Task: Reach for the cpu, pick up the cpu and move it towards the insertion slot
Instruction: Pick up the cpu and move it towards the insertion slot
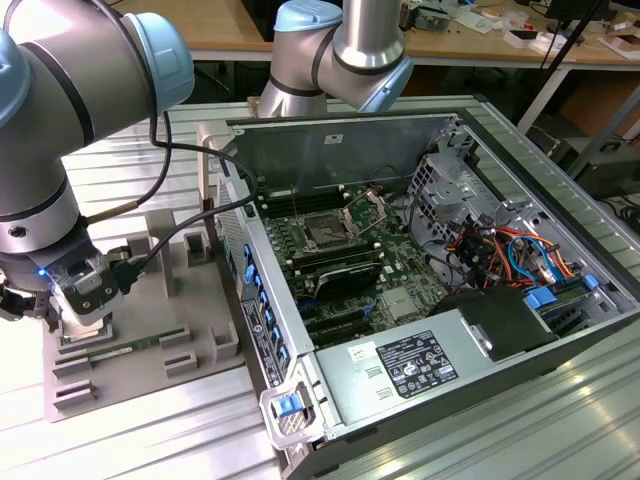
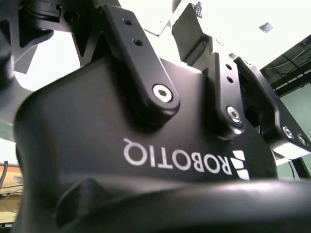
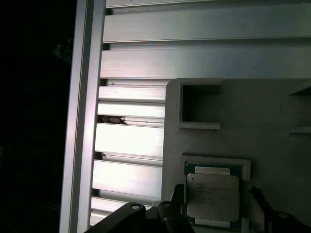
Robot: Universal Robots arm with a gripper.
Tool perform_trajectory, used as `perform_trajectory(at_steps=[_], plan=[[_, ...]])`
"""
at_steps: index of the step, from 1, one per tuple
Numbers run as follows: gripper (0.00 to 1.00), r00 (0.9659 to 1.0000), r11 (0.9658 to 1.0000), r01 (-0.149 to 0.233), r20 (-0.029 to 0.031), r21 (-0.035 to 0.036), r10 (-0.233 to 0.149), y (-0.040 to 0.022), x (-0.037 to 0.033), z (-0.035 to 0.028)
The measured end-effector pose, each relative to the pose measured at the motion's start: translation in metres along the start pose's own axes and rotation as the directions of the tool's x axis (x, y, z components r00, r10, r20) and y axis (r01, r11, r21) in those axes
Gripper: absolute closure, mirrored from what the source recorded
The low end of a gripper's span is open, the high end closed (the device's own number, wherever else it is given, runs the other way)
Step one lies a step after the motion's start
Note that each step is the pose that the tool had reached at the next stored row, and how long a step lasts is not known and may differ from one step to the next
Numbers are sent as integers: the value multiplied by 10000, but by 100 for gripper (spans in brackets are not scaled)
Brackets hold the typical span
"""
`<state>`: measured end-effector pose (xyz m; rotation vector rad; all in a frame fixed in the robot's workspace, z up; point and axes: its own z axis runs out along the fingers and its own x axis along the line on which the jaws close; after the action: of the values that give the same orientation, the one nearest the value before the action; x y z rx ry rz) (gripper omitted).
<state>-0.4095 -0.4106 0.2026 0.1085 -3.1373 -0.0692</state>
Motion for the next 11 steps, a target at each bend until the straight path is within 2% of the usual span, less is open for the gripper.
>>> perform_trajectory(at_steps=[2,4,11], plan=[[39,10000,10000,28,0,-7,-28,0,3,6],[39,9995,9995,331,-13,-13,-331,0,4,18],[39,9994,9994,356,-13,-17,-356,-1,31,84]])
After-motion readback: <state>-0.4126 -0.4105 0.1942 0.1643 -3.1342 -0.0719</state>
